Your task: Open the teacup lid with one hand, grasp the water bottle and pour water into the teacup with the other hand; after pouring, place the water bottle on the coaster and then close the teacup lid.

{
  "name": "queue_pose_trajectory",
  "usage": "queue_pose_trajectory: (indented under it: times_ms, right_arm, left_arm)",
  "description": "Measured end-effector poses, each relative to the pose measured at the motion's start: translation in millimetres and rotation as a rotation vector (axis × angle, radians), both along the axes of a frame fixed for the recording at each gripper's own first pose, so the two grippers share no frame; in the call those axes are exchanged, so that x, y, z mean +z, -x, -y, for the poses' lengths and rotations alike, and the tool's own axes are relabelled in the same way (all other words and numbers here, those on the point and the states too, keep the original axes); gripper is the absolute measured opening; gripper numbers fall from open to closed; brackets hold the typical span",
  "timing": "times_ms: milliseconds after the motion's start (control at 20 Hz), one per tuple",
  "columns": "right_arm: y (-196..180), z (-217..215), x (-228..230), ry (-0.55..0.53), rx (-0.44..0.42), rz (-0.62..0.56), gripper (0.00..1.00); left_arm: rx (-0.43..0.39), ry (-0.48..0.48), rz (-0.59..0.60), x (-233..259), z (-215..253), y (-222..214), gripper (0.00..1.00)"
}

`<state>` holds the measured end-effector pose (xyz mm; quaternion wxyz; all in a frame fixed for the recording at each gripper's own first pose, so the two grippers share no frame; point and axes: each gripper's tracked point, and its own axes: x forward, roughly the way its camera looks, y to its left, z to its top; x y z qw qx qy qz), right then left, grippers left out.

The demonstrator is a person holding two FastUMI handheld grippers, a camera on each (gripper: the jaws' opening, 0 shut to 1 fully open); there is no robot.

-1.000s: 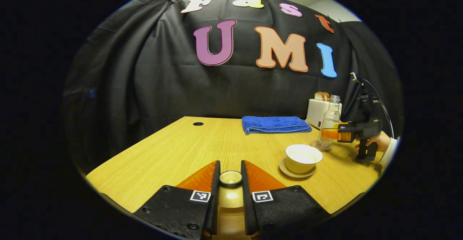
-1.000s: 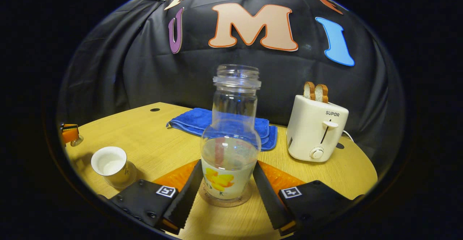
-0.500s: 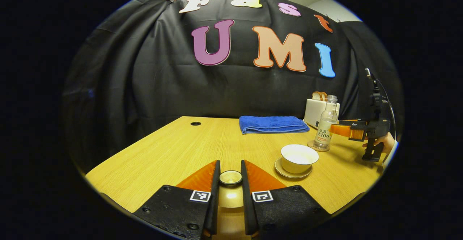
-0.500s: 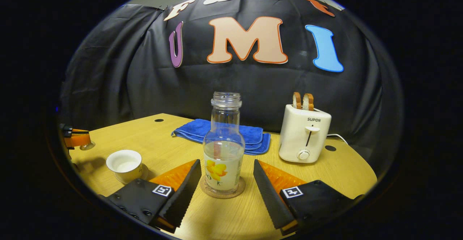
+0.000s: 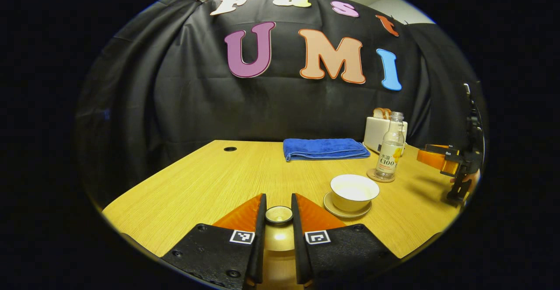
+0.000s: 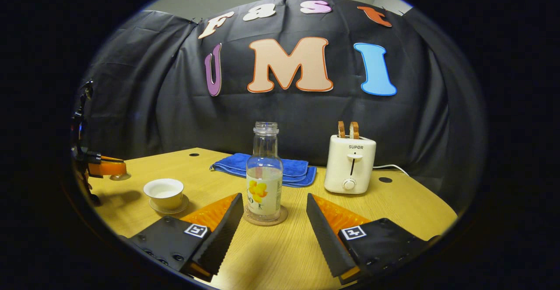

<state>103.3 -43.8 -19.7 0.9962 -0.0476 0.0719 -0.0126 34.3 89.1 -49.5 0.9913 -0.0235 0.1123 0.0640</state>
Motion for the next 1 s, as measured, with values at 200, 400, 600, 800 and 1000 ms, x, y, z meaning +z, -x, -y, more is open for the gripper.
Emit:
queue_pose_trajectory:
  times_ms: [200,400,600,800,1000]
  right_arm:
    - [9,4,-4,-0.03,-0.008,0.007,0.94]
    - [15,8,2,-0.015,-0.022,0.04,0.86]
    - [17,7,0,-0.027,-0.021,0.042,0.94]
    - [18,8,-1,-0.03,-0.025,0.045,1.0]
    - [21,13,0,-0.042,-0.033,0.057,0.94]
  left_arm:
    - [-0.036,-0.014,0.013,10,18,-17,0.27]
    - [-0.087,-0.025,0.035,23,44,-38,0.27]
    - [-0.145,-0.009,0.044,28,75,-60,0.27]
    - [-0.186,0.006,0.035,22,97,-78,0.27]
    - [-0.188,-0.001,0.004,9,101,-87,0.27]
